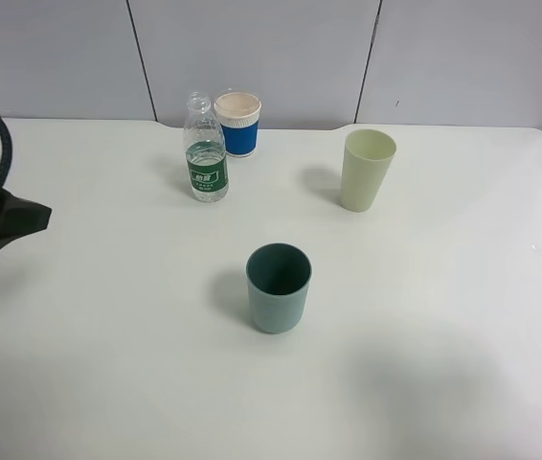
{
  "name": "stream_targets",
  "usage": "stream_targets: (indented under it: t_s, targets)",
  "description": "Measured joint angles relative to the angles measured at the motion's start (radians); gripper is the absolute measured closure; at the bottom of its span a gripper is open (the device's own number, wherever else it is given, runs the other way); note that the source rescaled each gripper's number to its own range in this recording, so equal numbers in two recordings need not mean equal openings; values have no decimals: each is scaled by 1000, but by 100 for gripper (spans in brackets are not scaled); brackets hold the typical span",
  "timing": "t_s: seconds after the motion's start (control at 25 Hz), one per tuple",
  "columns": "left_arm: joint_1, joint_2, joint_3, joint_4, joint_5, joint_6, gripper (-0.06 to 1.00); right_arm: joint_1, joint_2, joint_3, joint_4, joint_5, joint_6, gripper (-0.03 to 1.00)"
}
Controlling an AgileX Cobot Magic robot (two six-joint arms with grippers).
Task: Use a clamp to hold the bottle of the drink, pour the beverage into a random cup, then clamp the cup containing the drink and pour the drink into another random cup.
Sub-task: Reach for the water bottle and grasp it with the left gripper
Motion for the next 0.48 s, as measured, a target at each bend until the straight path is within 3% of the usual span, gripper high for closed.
stream_targets:
  t_s: [0.28, 0.48]
  targets:
    - [-83, 173, 0, 90, -132, -100, -2, 0, 0, 0, 0, 0, 0, -2]
    - [-95, 279, 0, 124, -217, -132, -2, 0, 0, 0, 0, 0, 0, -2]
